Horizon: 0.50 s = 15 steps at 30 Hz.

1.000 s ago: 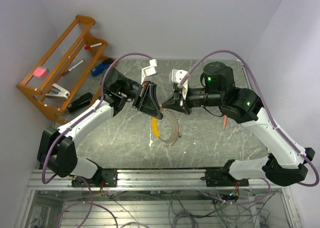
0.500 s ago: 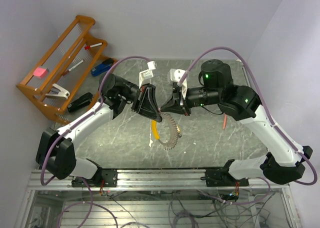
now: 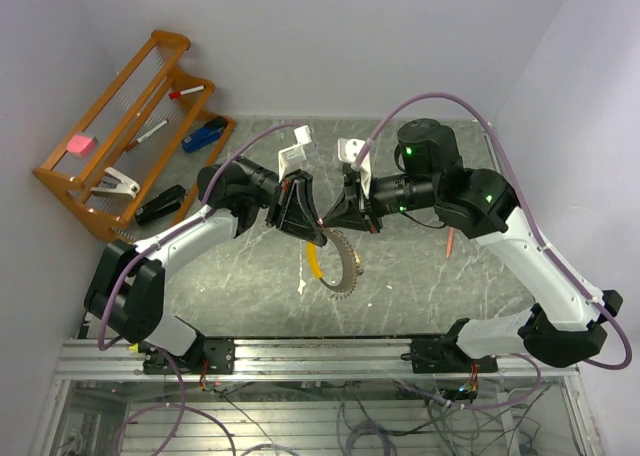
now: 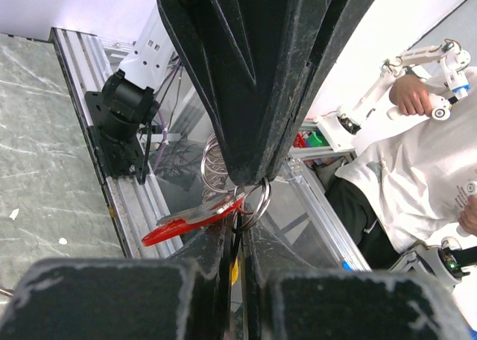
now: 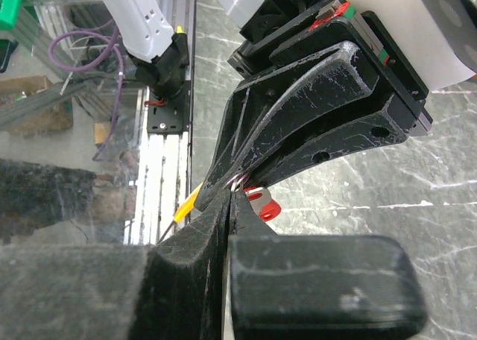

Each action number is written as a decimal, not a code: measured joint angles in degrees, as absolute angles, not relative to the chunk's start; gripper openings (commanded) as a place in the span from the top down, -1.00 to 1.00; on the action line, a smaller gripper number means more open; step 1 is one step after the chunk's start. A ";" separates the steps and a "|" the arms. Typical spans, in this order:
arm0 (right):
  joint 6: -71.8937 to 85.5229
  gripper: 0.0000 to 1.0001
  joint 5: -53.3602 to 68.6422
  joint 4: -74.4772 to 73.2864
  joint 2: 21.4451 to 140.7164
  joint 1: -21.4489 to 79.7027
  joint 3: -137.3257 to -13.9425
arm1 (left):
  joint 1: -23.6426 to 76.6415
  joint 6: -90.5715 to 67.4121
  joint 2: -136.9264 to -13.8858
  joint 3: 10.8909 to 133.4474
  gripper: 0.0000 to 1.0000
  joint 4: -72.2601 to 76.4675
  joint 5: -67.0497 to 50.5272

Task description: Put the keys on the keyring

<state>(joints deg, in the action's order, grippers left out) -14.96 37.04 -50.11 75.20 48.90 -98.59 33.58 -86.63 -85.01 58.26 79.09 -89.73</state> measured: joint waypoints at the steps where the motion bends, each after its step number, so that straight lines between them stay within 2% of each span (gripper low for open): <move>1: -14.96 1.00 37.10 -50.11 75.22 48.90 -98.59 | 33.61 -86.56 -84.97 58.19 0.86 79.11 -89.73; 15: -12.36 1.00 40.32 -49.89 76.40 48.05 -98.83 | 33.61 -85.76 -82.76 56.16 0.86 78.32 -89.73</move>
